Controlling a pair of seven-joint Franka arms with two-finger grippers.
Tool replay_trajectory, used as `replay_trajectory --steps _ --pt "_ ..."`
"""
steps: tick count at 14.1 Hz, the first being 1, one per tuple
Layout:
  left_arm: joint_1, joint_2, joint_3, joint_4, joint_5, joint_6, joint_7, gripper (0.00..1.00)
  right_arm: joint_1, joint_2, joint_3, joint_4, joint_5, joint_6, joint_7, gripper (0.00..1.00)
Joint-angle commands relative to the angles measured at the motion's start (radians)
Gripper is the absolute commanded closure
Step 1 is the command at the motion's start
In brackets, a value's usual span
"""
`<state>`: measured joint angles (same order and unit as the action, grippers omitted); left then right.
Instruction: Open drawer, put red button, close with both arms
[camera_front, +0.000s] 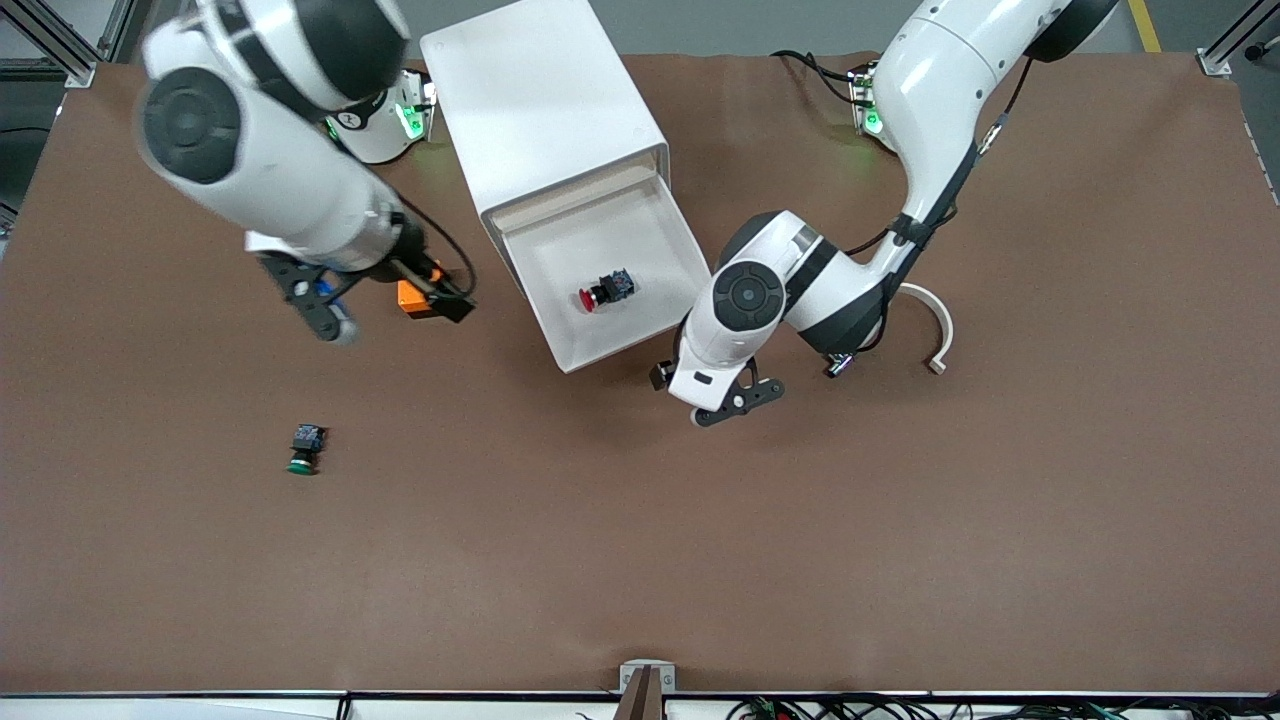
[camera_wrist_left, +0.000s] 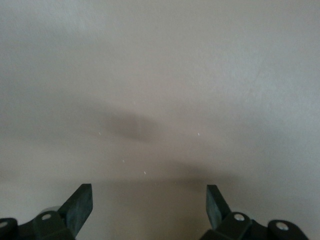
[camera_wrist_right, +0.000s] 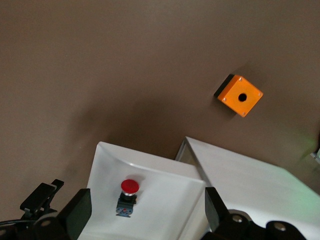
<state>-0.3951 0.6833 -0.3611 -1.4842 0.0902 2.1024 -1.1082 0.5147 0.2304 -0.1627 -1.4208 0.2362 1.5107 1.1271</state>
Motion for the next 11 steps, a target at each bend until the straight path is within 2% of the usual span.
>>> replay_trajectory --steps 1,6,11 --pt "-0.016 -0.004 -0.01 -0.01 -0.036 0.014 -0.028 0.0 -0.114 -0.033 0.017 -0.017 -0.014 -0.032 -0.269 0.0" --pt "-0.07 -0.01 -0.016 -0.011 -0.047 0.013 -0.063 0.0 -0.281 -0.04 0.017 -0.027 -0.017 -0.061 -0.622 0.0" --pt "-0.148 -0.008 -0.019 -0.011 -0.047 0.013 -0.145 0.0 -0.349 -0.036 0.017 -0.026 -0.127 -0.043 -0.835 0.0"
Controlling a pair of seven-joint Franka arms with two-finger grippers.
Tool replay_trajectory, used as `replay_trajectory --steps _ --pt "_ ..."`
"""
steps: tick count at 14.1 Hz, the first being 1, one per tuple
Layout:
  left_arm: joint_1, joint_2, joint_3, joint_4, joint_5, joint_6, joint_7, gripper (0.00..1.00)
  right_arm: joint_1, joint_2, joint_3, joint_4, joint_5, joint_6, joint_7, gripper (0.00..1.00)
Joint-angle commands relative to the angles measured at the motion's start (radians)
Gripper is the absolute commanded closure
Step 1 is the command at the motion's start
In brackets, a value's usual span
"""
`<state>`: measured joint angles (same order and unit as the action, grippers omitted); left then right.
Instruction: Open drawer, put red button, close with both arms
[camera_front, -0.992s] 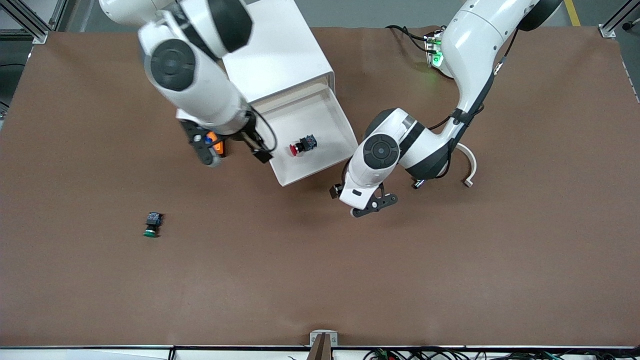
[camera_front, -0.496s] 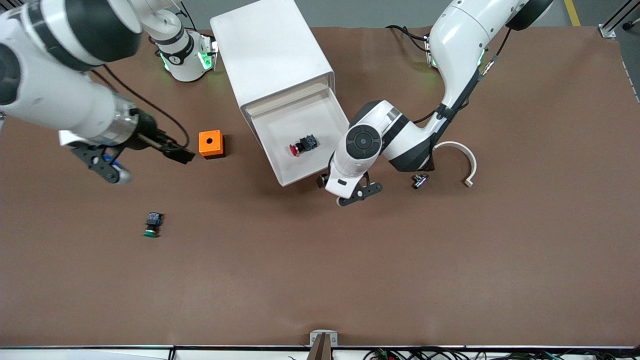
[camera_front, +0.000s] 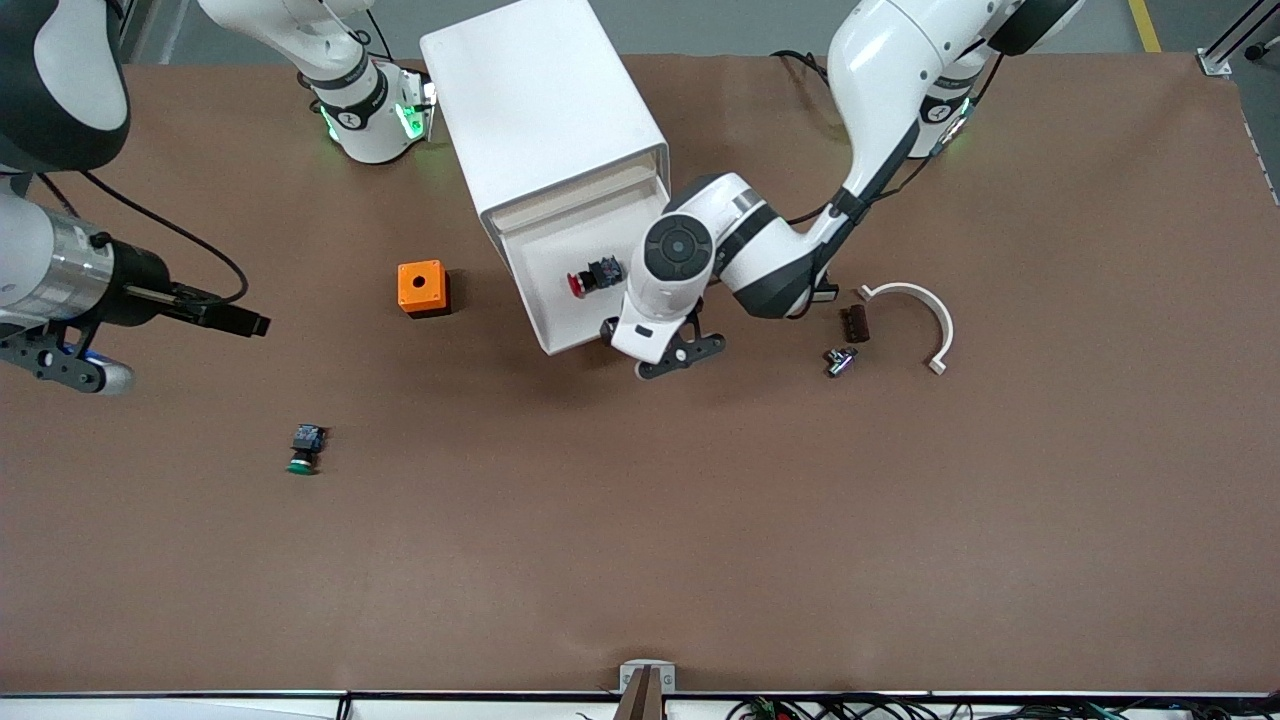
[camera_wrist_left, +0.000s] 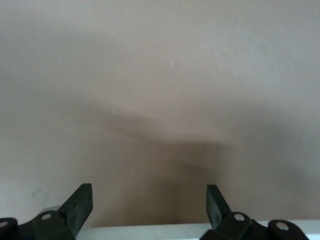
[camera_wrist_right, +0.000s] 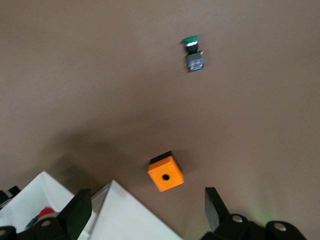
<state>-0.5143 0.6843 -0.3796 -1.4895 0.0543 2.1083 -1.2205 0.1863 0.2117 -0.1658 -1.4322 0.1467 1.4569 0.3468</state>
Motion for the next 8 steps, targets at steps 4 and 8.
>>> replay_trajectory --steps 4,8 --pt "-0.096 -0.012 -0.001 -0.008 -0.011 -0.001 -0.086 0.0 -0.085 -0.025 0.02 -0.017 -0.079 0.017 -0.233 0.0" --pt "-0.139 -0.005 -0.001 -0.011 -0.011 0.004 -0.114 0.0 -0.154 -0.109 0.02 -0.106 -0.097 0.057 -0.347 0.0"
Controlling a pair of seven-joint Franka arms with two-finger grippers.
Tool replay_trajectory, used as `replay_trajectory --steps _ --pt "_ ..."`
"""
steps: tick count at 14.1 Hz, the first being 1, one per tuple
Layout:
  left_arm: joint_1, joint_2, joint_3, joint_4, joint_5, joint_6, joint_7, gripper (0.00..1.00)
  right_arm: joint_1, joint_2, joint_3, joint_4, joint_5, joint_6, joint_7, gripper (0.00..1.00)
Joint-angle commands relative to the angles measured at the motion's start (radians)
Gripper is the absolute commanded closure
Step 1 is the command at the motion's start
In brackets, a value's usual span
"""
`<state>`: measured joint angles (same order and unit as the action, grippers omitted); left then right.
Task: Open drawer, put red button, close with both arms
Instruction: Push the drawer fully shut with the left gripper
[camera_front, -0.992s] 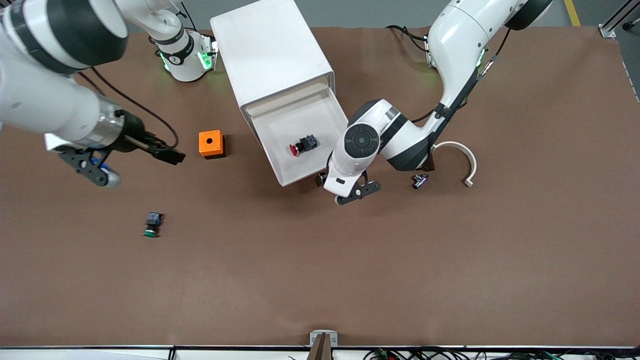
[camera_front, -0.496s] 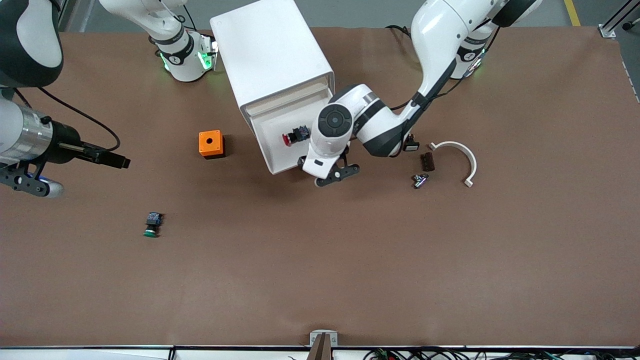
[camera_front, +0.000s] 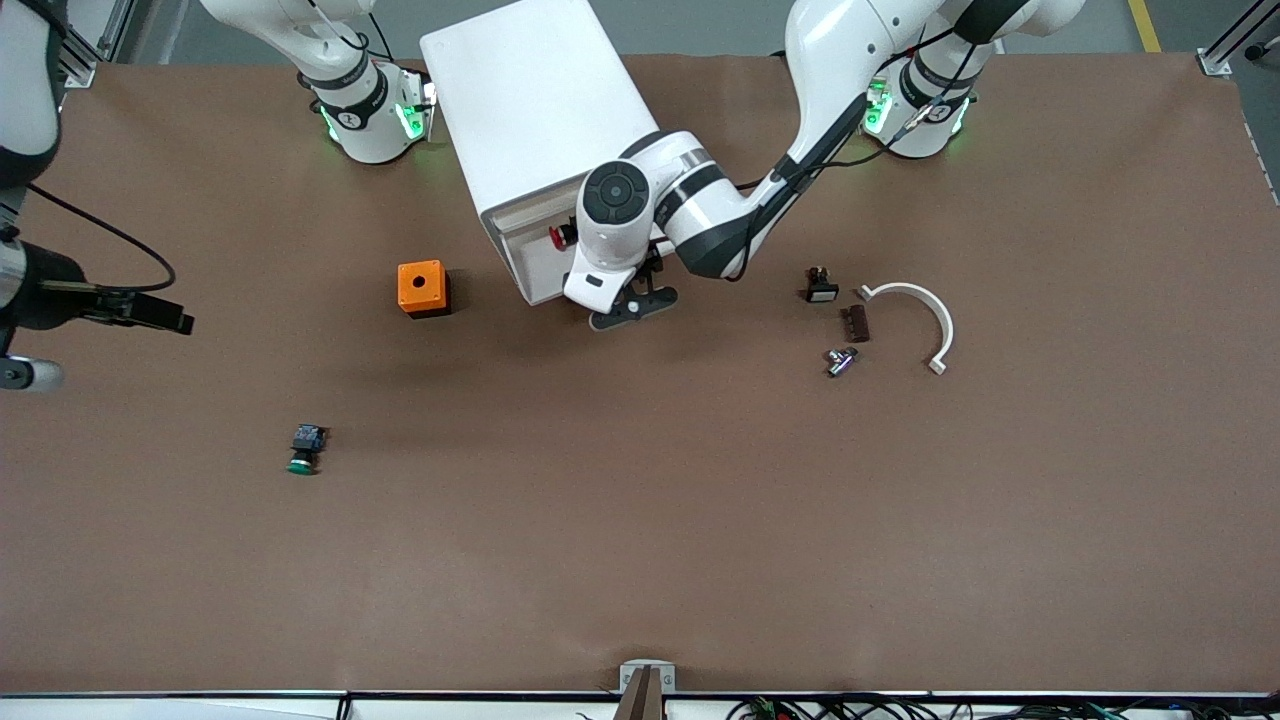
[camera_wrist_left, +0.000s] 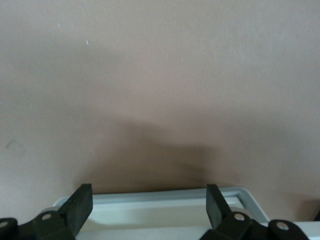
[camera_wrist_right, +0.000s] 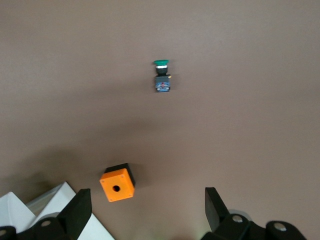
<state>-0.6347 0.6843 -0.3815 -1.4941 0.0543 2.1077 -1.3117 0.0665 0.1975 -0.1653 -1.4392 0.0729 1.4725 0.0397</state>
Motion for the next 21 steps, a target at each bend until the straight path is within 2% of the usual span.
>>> replay_trajectory --steps 1,2,6,14,16,19,21 --pt "-0.037 -0.005 0.0 -0.006 -0.014 0.008 -0.035 0.0 -0.033 -0.137 0.02 -0.159 -0.042 0.078 -0.038 0.0" --pt "-0.043 -0.005 -0.005 -0.005 -0.039 0.008 -0.049 0.0 -0.033 -0.173 0.02 -0.206 -0.048 0.116 -0.038 0.0" --pt "-0.043 -0.009 -0.046 -0.006 -0.079 0.008 -0.06 0.0 -0.028 -0.152 0.024 -0.127 -0.047 0.103 -0.026 0.0" --pt "-0.043 -0.005 -0.077 -0.006 -0.122 0.008 -0.058 0.0 -0.025 -0.151 0.026 -0.107 -0.048 0.103 -0.034 0.0" --pt "-0.019 -0.011 -0.073 -0.003 -0.12 0.008 -0.023 0.0 -0.025 -0.151 0.026 -0.093 -0.048 0.103 -0.034 0.0" --pt "0.096 -0.016 -0.076 0.002 -0.12 0.005 0.115 0.0 -0.03 -0.153 0.026 -0.089 -0.05 0.103 -0.034 0.0" --pt "0.151 -0.017 -0.076 0.005 -0.12 0.005 0.137 0.0 -0.03 -0.153 0.026 -0.086 -0.05 0.103 -0.029 0.0"
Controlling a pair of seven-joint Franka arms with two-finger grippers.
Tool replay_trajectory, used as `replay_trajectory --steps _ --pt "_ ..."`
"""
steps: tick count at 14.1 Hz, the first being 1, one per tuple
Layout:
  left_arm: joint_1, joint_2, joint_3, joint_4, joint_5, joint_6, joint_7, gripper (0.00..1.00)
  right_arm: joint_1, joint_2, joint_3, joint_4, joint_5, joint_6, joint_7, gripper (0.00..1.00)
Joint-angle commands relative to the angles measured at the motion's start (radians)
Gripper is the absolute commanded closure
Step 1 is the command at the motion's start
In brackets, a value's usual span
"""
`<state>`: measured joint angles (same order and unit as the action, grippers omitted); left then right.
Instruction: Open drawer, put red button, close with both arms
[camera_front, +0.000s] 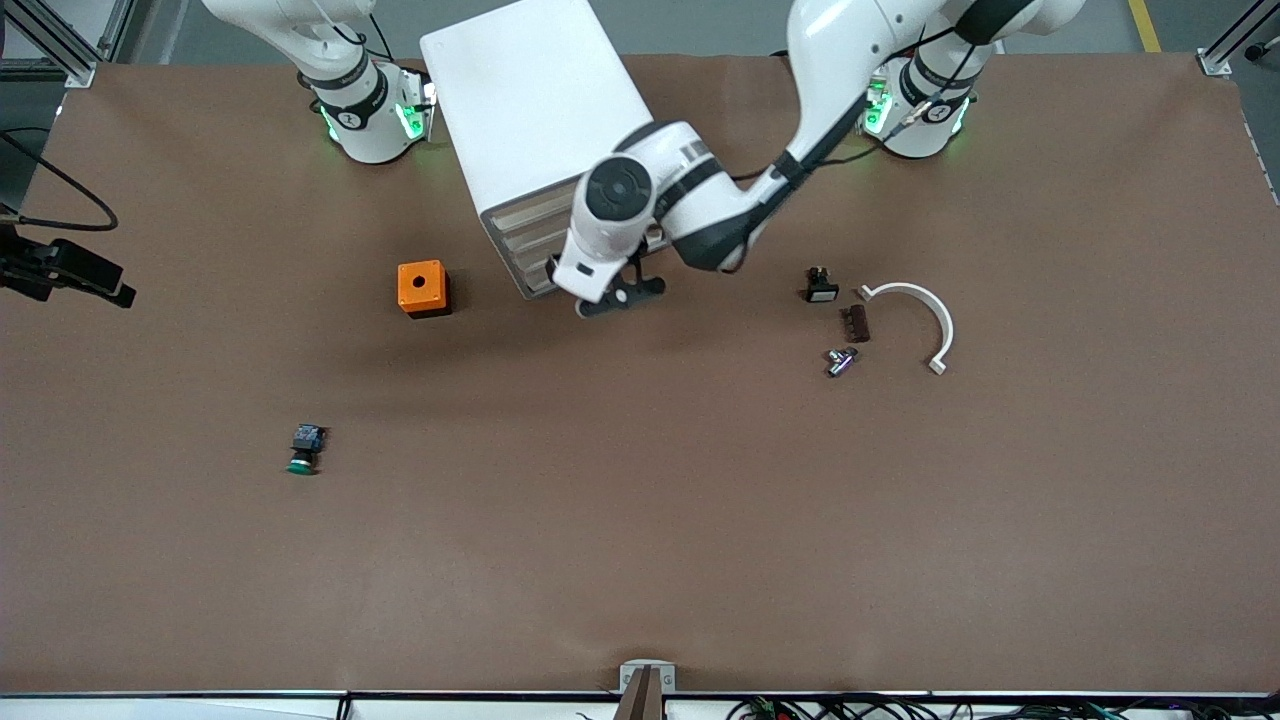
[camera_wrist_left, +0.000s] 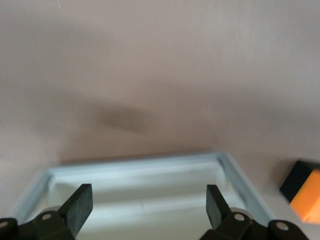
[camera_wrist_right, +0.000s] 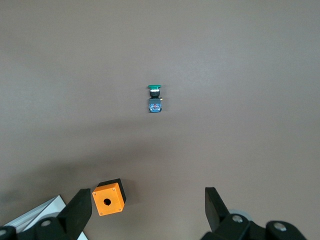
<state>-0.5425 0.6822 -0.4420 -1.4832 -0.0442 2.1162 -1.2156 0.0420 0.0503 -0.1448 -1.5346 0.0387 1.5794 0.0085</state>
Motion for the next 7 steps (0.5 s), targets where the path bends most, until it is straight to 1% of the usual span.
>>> replay_trajectory --steps 1,3,5,7 --pt "0.096 -0.023 -0.015 -0.006 -0.01 -0.004 0.044 0.0 -0.007 -0.006 0.005 0.01 -0.016 -0.004 0.001 0.0" --pt "0.15 -0.03 -0.011 0.003 -0.006 -0.005 0.071 0.0 -0.007 -0.006 0.005 0.01 -0.016 -0.004 0.002 0.0" --pt "0.182 -0.044 -0.007 0.032 -0.006 -0.005 0.074 0.0 -0.007 -0.004 0.005 0.01 -0.016 -0.003 0.004 0.0" --pt "0.246 -0.05 -0.007 0.038 0.027 -0.01 0.125 0.0 -0.008 -0.003 0.005 0.008 -0.016 -0.004 0.001 0.0"
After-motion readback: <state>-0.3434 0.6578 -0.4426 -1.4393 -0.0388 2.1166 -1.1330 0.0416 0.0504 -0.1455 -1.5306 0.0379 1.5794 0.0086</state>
